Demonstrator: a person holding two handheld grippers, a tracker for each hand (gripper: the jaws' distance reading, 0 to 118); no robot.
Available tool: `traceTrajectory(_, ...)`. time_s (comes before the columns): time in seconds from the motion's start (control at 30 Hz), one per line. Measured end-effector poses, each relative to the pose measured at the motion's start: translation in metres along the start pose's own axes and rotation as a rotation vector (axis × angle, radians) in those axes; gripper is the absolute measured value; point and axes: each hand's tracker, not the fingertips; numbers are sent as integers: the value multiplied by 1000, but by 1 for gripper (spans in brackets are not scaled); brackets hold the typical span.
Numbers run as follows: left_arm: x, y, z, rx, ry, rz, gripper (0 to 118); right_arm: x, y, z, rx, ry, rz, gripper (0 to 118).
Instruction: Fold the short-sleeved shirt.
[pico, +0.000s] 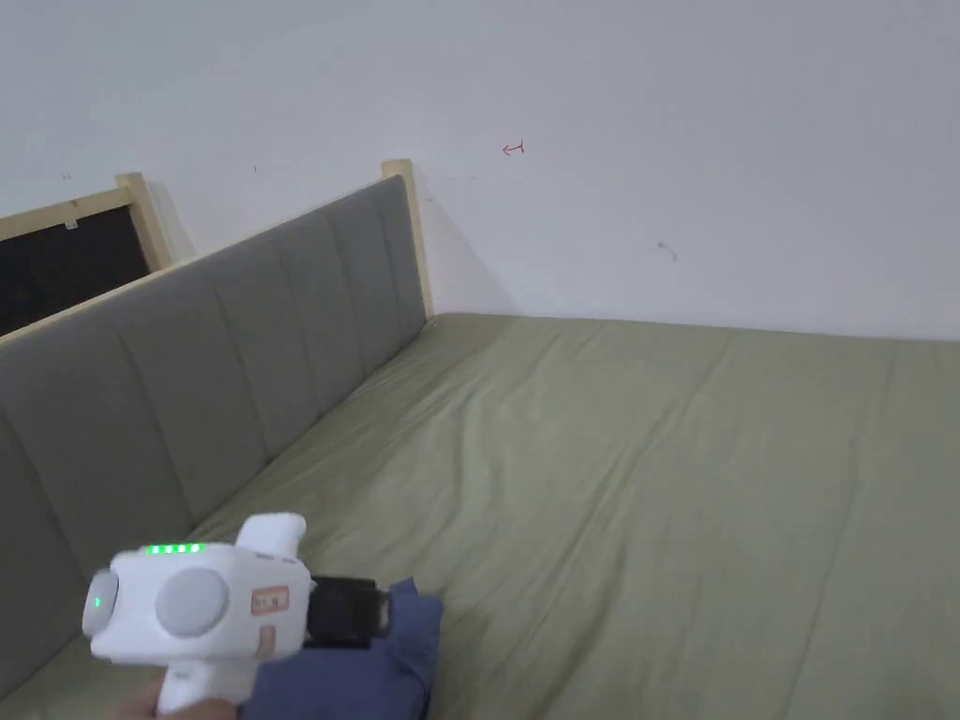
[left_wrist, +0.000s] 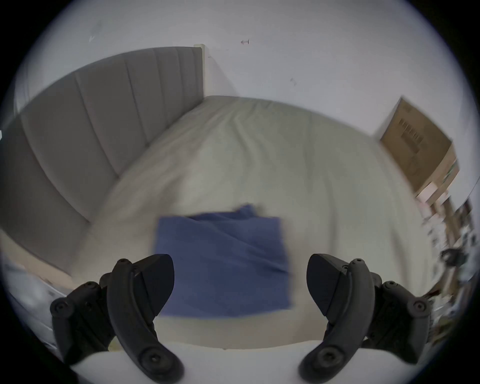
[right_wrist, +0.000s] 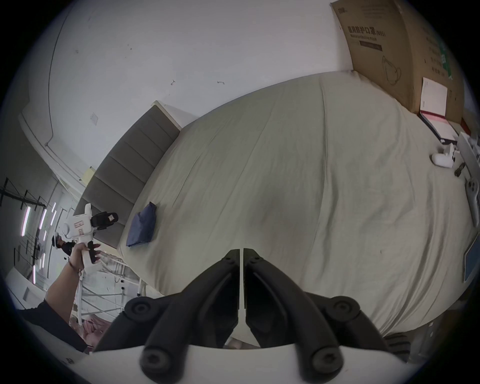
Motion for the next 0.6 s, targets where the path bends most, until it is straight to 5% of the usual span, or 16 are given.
traceTrajectory(0.07, 28, -33, 1, -11, -88, 88, 96, -2, -2, 1, -1, -8, 17, 2)
traceTrajectory(0.17, 83, -66, 2, 13, -119, 3, 12, -6, -2, 6, -11, -95, 72, 2)
traceTrajectory(0.2, 104, -74, 4, 36, -108, -49, 2, -8, -3, 7, -8, -144, 97, 2)
traceTrajectory(0.37, 197, -87, 36, 212, -188, -156, 2, -11, -7, 28, 71, -232, 153, 2)
traceTrajectory(0.6, 291, -89, 101, 681, -221, -300, 2, -24, -16, 84, 512, -186, 236, 2)
